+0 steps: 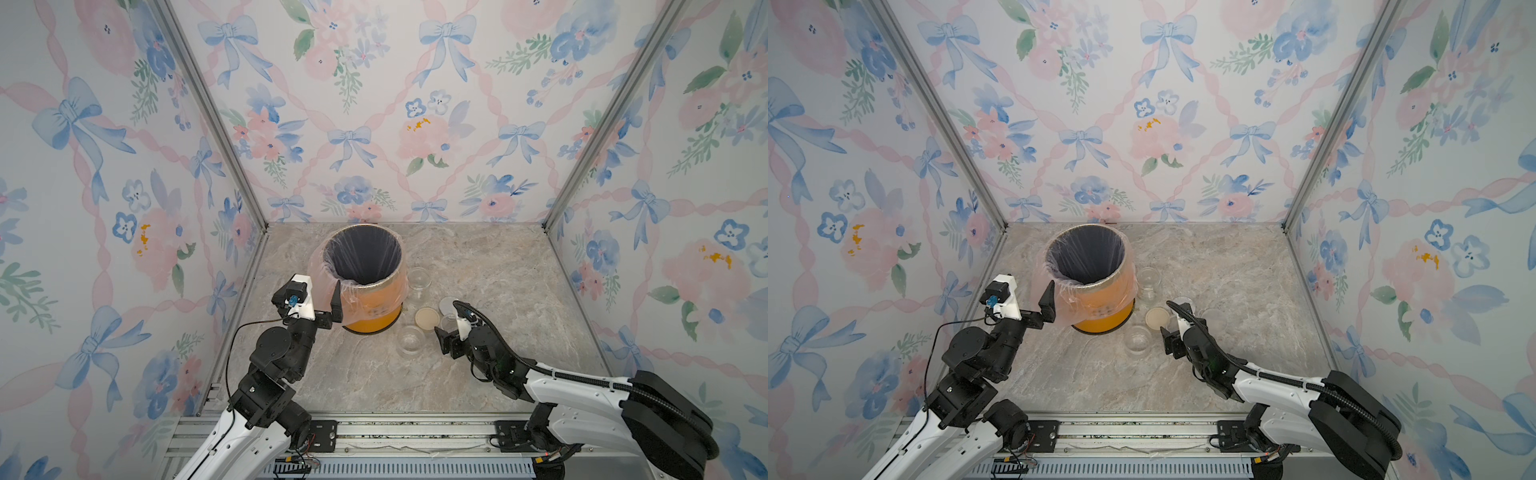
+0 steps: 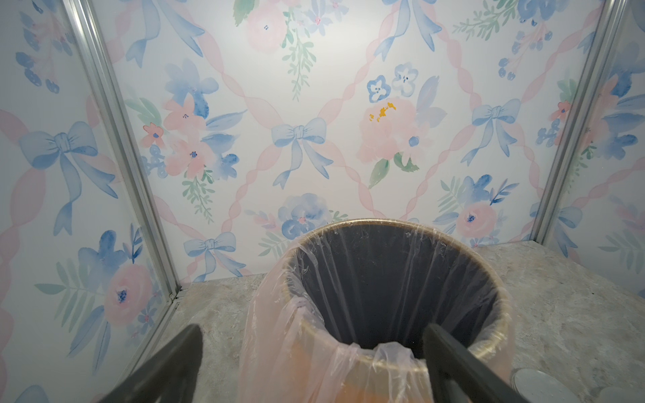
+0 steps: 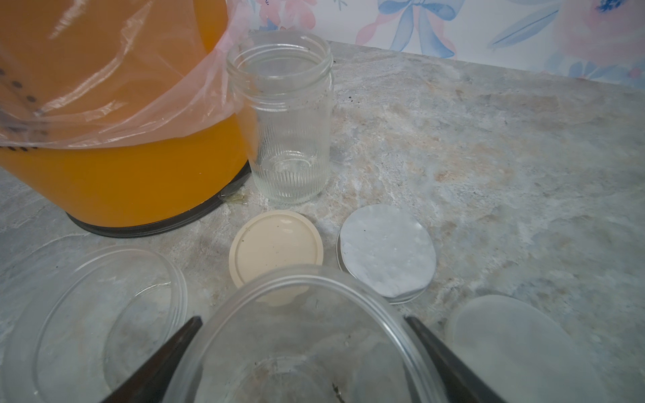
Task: Empty moldy tea leaves from jars
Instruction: Place the jar at the center of the board.
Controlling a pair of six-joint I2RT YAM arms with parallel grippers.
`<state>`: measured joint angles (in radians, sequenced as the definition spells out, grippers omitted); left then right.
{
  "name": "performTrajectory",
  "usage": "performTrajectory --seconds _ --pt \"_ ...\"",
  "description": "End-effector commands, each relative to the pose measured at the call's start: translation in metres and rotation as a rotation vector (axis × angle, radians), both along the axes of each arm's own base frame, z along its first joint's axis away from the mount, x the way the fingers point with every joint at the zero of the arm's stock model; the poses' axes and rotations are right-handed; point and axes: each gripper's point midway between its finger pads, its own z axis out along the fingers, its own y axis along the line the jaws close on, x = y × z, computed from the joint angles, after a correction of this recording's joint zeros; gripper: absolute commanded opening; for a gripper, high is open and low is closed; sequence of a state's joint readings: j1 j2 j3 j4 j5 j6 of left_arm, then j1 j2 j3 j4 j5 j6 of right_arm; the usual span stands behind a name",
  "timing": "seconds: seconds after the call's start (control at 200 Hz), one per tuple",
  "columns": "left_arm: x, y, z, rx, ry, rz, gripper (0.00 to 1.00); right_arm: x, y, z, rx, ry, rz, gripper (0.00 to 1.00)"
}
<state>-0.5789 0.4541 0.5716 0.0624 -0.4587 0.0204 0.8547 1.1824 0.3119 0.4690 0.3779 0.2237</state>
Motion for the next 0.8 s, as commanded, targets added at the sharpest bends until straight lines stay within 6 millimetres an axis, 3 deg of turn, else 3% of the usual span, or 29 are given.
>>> performTrajectory --seconds 0.0,0.17,0.285,0.455,0.6,0.795 --pt "-0.001 0.005 0.004 0.003 -0.026 0.024 0.98 0.005 0.007 0.005 0.028 -0.029 0.004 0.87" --pt "0.001 0.003 0.002 0.011 -0.019 0.020 0.98 0.008 0.014 -0.003 0.028 -0.012 0.014 0.91" --pt "0.000 0.004 0.002 0.009 -0.020 0.023 0.98 0.008 0.014 -0.001 0.029 -0.017 0.013 1.00" --pt "0.000 0.006 0.002 0.010 -0.019 0.031 0.98 0.008 0.013 0.003 0.034 -0.024 0.014 0.97" --pt "0.002 0.009 0.002 0.022 -0.003 0.058 0.98 0.006 0.011 0.017 0.053 -0.039 0.015 0.97" --pt "0.006 0.018 0.003 0.044 0.049 0.116 0.98 0.005 -0.009 0.057 0.089 -0.055 -0.026 0.97"
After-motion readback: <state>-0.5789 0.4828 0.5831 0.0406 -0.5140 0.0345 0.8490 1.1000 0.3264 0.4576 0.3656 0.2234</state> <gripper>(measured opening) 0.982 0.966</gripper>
